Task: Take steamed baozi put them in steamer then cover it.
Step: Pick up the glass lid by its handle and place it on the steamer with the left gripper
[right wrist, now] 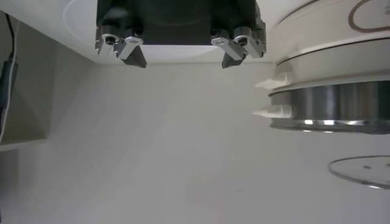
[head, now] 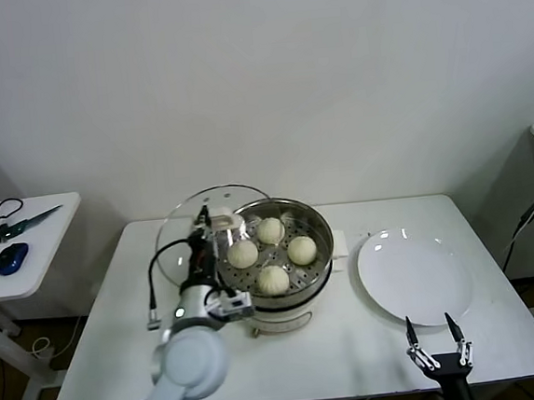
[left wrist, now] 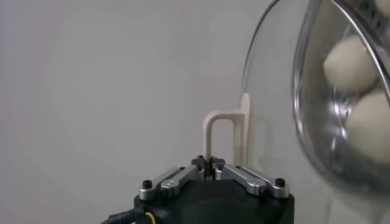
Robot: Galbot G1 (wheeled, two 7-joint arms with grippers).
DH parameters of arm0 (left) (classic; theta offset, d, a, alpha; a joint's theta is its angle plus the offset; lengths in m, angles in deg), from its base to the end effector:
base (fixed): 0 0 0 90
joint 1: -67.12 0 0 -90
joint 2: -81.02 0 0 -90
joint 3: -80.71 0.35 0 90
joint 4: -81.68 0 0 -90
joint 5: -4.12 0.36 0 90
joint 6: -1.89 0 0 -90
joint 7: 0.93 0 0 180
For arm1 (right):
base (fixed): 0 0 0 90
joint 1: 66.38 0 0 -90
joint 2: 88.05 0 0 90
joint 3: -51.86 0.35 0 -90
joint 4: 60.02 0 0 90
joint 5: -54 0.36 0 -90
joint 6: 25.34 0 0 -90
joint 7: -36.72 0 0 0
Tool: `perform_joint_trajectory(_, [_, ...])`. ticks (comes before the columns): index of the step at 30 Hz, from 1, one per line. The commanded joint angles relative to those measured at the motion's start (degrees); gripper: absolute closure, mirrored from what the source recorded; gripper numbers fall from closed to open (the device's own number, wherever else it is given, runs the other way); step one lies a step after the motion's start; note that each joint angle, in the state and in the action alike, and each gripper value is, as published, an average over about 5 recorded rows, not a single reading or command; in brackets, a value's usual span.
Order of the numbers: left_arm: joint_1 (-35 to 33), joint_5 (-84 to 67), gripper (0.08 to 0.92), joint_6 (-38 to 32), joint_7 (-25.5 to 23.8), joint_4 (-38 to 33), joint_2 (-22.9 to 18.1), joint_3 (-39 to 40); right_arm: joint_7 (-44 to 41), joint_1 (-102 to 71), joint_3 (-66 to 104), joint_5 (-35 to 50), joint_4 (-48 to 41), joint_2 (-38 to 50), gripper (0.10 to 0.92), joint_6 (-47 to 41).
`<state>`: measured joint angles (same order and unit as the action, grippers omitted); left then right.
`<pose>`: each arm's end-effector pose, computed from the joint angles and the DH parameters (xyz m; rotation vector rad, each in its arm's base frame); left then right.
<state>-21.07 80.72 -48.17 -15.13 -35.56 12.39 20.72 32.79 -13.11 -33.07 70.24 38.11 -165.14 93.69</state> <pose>0.2843 -0.0816 -0.2220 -0.1166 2.3224 2.1081 0.1144 -0.0975 -0.4403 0.0019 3.1158 0.0241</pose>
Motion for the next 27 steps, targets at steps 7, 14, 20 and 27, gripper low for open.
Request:
perform_joint_trajectory(7, [4.95, 8.90, 0.861, 4.42, -4.47, 3.62, -10.66, 10.79, 0.54, -0.02, -0.23, -0.30, -1.04, 0.09, 0.203, 0.86])
perform_joint_trajectory(14, [5.58, 10.40, 0.861, 4.37, -2.60, 9.09, -14.97, 11.70, 0.75, 0.09, -0.16, -0.25, -1.42, 0.06, 0.203, 1.33])
perform_joint_trajectory(20, [4.93, 11.94, 0.861, 3.65, -1.29, 12.54, -16.93, 11.66, 0.74, 0.13, -0.20, -0.26, -1.67, -0.08, 0.203, 1.68])
perform_joint_trajectory(27, [4.06, 12.53, 0.861, 2.86, 0.68, 15.49, -17.42, 11.34, 0.75, -0.03, 0.02, -0.22, -1.57, -0.07, 0.203, 1.82])
